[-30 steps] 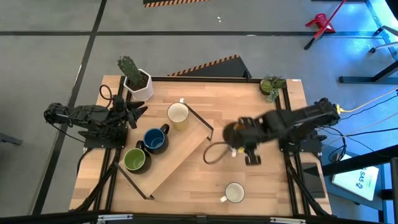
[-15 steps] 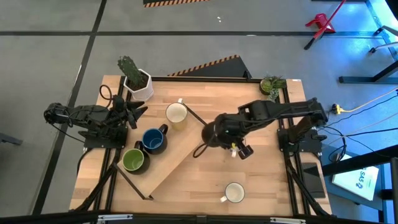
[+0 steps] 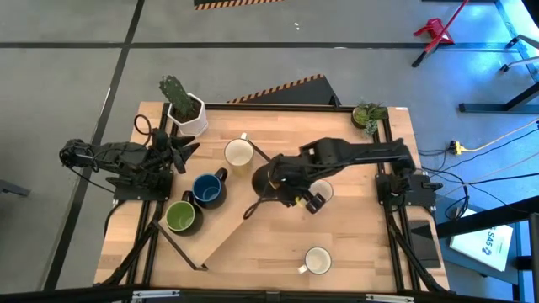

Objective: Place coffee mugs
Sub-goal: Put the yellow black mug on the shelf

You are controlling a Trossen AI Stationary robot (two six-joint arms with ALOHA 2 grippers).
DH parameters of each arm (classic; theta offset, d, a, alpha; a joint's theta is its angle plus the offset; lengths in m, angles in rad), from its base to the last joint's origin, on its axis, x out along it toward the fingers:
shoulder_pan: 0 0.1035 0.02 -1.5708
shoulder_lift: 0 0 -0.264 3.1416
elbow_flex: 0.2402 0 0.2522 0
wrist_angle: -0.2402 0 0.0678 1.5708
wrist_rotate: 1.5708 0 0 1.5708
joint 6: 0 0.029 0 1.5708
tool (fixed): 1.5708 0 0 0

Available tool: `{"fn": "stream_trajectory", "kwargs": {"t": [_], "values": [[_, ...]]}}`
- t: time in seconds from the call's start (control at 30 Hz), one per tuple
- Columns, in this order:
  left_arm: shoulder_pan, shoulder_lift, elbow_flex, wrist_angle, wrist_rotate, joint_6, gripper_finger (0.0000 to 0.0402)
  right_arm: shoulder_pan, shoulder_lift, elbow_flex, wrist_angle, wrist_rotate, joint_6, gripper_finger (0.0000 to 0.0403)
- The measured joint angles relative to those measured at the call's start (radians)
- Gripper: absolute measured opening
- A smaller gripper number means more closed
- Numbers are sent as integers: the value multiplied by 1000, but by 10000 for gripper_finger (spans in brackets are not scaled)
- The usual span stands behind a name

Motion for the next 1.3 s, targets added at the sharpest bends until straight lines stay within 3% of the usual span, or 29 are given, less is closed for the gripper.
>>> {"fn": "stream_trajectory", "kwargs": {"t": [0.83, 1.3], "values": [[0, 0, 0, 1, 1, -1, 188, -25, 61, 8, -29, -19, -19, 1], [0, 0, 0, 2, 1, -1, 188, -24, 61, 8, 6, 9, -18, 59]]}}
